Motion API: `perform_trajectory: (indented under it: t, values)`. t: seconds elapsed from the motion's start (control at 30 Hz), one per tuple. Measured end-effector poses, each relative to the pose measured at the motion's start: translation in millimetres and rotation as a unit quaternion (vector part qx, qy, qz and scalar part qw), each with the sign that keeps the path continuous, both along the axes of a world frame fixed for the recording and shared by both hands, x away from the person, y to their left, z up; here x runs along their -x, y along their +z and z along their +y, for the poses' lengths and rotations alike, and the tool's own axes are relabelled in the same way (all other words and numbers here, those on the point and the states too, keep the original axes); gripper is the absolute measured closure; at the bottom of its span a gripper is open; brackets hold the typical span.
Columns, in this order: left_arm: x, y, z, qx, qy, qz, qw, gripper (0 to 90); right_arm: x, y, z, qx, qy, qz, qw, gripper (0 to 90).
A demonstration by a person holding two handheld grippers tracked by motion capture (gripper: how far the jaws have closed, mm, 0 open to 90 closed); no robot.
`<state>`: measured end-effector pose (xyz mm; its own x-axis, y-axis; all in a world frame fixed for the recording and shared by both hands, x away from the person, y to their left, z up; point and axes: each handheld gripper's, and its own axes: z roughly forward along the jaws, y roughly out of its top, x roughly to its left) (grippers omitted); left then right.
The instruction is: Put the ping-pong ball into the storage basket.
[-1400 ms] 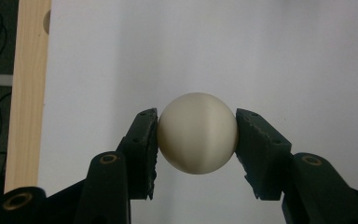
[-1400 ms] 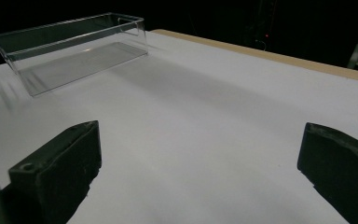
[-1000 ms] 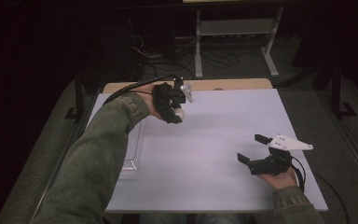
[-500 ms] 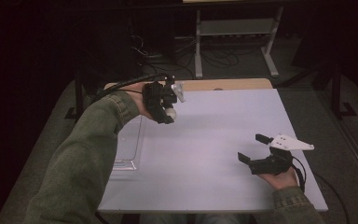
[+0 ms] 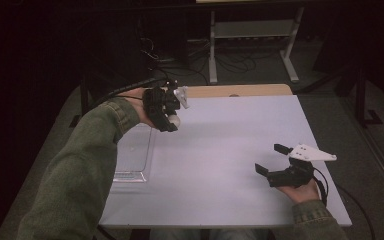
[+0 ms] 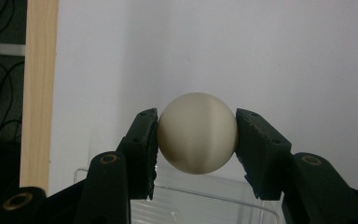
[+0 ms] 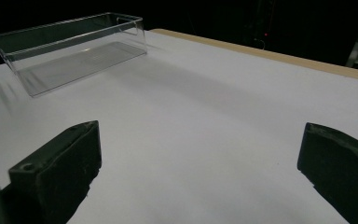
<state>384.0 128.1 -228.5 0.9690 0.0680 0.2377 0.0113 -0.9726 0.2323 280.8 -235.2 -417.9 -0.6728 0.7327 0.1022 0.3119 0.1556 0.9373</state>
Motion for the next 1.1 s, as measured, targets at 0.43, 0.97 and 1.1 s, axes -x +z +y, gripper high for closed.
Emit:
perform_trajectory:
  t: [0.43,0.97,1.1]
  values:
    - [1.0,-3.6,17.7,-0.012,0.007,0.015,0.9998,50.4,0.4,-0.2,0.2,0.002,0.003,0.000,1.0000,0.0]
    - [7.4,-1.8,37.0,-0.019,0.010,0.020,0.9996,50.4,1.0,0.1,-0.2,0.001,0.001,-0.001,1.0000,0.0]
    - [8.6,-2.4,43.0,-0.030,0.014,0.024,0.9992,50.4,1.2,0.4,-0.9,-0.001,0.000,-0.001,1.0000,0.0]
